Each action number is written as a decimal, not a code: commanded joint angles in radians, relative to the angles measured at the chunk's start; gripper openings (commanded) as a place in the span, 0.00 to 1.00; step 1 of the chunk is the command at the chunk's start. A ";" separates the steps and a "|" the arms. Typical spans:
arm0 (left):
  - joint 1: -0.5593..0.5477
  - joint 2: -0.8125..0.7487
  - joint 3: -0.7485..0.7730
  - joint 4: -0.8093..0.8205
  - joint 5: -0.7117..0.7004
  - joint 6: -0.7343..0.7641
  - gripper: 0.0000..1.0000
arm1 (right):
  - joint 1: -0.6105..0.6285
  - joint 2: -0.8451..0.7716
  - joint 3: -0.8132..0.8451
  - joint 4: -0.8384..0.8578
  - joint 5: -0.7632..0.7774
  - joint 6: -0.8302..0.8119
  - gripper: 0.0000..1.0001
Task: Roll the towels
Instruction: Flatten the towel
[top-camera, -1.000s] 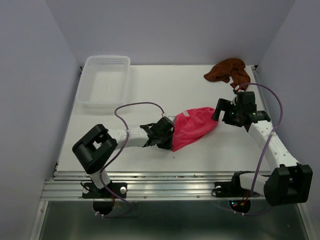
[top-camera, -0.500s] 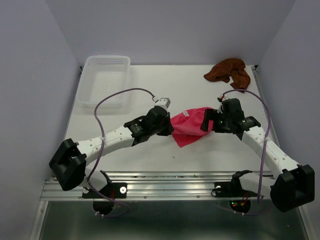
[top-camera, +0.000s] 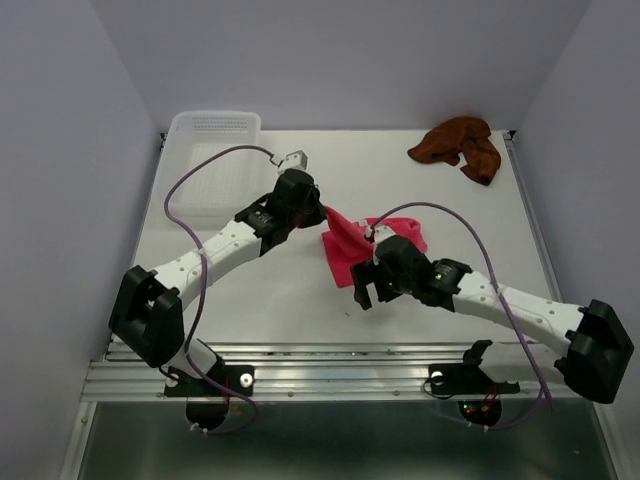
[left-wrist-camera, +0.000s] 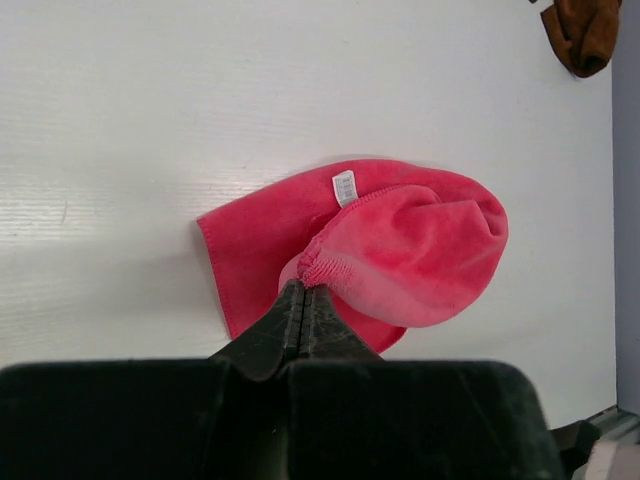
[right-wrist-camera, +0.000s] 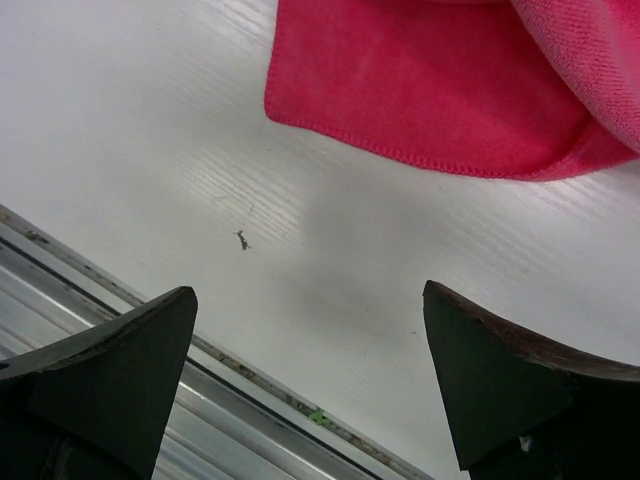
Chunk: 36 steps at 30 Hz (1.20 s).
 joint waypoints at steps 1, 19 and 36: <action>0.023 0.014 0.080 -0.006 0.020 -0.002 0.00 | 0.136 0.131 0.071 0.087 0.216 -0.019 1.00; 0.066 0.003 0.068 0.015 0.079 0.000 0.00 | 0.241 0.524 0.204 0.421 0.270 -0.349 1.00; 0.089 0.026 0.079 0.000 0.074 -0.008 0.00 | 0.079 0.553 0.086 0.510 -0.032 -0.215 0.83</action>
